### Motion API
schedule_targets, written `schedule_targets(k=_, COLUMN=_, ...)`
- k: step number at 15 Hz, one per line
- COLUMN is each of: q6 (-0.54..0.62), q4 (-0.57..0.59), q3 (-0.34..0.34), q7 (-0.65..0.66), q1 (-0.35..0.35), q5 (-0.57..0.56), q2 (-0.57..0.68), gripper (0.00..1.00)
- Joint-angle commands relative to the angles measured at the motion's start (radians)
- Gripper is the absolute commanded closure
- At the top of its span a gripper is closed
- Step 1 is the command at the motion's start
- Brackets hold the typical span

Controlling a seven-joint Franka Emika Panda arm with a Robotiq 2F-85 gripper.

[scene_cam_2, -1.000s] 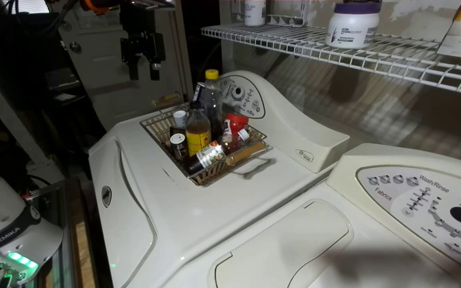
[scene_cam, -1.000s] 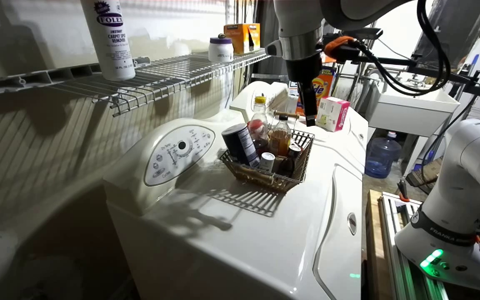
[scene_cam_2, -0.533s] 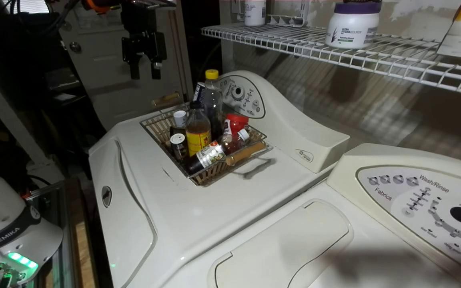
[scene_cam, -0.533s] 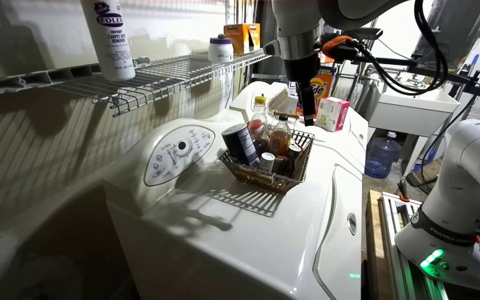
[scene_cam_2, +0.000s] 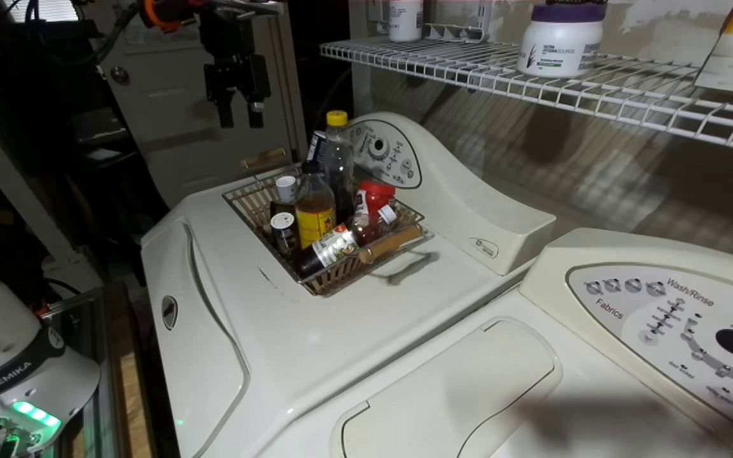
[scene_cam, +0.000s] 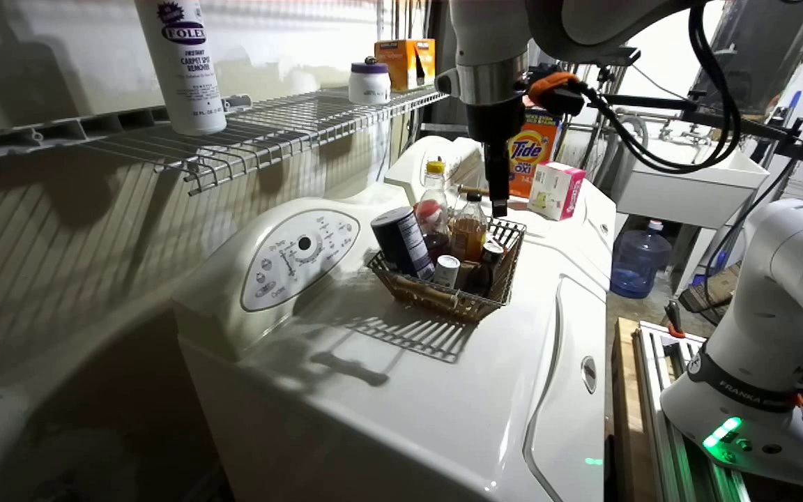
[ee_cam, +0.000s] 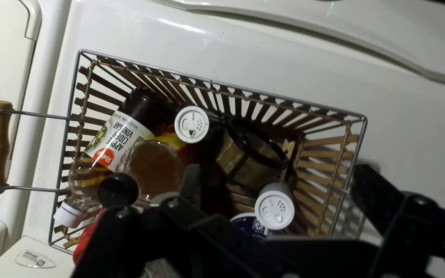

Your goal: Pick up the white container from the plastic and put it on the bottom shelf.

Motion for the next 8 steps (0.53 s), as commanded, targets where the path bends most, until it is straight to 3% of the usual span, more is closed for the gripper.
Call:
schedule_targets(k=1, q6=0.103, q4=-0.007, q3=0.015, q7=0.152, q1=-0.011, q5=0.009, q2=0.025, gripper=0.0)
schedule_targets(k=8, q6=0.305, q4=-0.069, q3=-0.004, q7=0.14, q1=-0.016, q5=0.022, q2=0.106, gripper=0.0)
